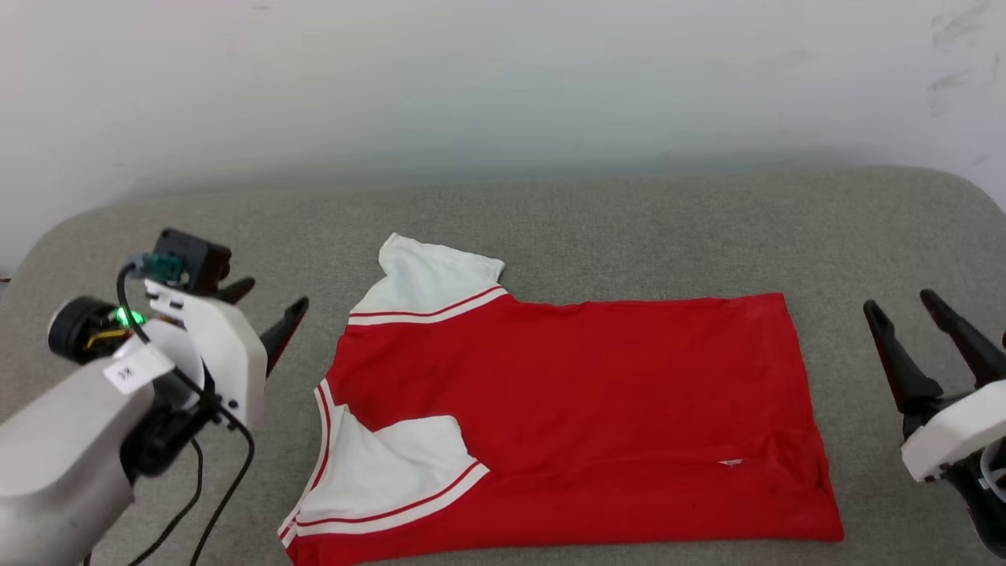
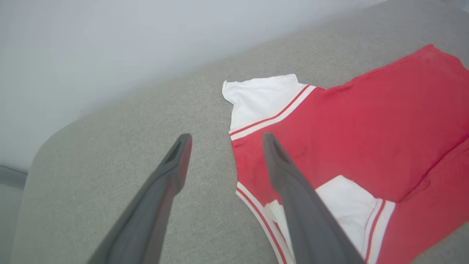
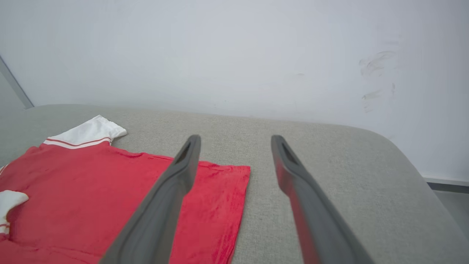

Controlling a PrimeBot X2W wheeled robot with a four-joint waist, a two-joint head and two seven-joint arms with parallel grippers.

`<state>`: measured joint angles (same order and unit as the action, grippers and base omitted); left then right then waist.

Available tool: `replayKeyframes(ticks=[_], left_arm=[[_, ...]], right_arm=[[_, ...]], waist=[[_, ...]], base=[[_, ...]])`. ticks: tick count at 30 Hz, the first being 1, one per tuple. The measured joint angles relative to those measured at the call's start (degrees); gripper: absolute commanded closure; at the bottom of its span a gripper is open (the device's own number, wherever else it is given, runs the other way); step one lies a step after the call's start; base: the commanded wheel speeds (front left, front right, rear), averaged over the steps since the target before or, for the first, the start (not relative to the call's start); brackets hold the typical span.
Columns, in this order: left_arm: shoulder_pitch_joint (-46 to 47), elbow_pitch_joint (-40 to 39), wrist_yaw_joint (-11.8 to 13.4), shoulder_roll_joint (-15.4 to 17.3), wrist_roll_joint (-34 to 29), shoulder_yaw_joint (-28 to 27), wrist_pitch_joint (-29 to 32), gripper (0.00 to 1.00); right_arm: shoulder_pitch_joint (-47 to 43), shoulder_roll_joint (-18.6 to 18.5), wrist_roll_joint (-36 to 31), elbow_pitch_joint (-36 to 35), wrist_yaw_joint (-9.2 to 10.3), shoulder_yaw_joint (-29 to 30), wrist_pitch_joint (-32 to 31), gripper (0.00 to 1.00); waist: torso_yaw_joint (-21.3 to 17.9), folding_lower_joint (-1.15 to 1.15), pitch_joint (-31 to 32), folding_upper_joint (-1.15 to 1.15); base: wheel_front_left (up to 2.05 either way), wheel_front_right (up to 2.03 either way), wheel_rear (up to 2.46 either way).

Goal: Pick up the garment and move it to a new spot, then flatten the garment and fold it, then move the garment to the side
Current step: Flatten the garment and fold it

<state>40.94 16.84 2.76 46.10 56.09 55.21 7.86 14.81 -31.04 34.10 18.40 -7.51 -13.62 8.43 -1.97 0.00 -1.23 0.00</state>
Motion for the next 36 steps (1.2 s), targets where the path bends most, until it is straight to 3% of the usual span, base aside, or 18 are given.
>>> replayKeyframes(ticks=[5,11,23,36], left_arm=[[7.3,4.91,-2.02,-3.13,0.42,-1.27,2.6,0.0],[18.39,11.91,-4.9,-6.37,0.98,-1.41,11.38,0.0],[36.46,23.96,-7.3,-10.85,2.57,1.44,35.29,0.0],[41.02,30.19,-7.93,-12.43,1.79,3.14,39.9,0.0]], right_arm=[[-2.21,5.06,-6.06,-8.02,0.0,5.97,-0.54,0.0],[-4.15,9.57,-11.22,-18.27,0.0,9.03,-4.57,0.0],[-2.69,12.51,-14.55,-29.18,0.0,9.2,-8.8,0.0],[0.43,12.76,-15.01,-30.45,0.0,8.15,-8.6,0.0]], waist=[[-1.2,0.0,-3.56,0.0],[-2.85,0.01,-9.53,0.0],[-6.36,0.01,-22.29,0.0],[-9.03,0.01,-31.67,0.0]], base=[[0.0,0.0,0.0],[0.0,0.0,0.0],[0.0,0.0,0.0],[0.0,0.0,0.0]])
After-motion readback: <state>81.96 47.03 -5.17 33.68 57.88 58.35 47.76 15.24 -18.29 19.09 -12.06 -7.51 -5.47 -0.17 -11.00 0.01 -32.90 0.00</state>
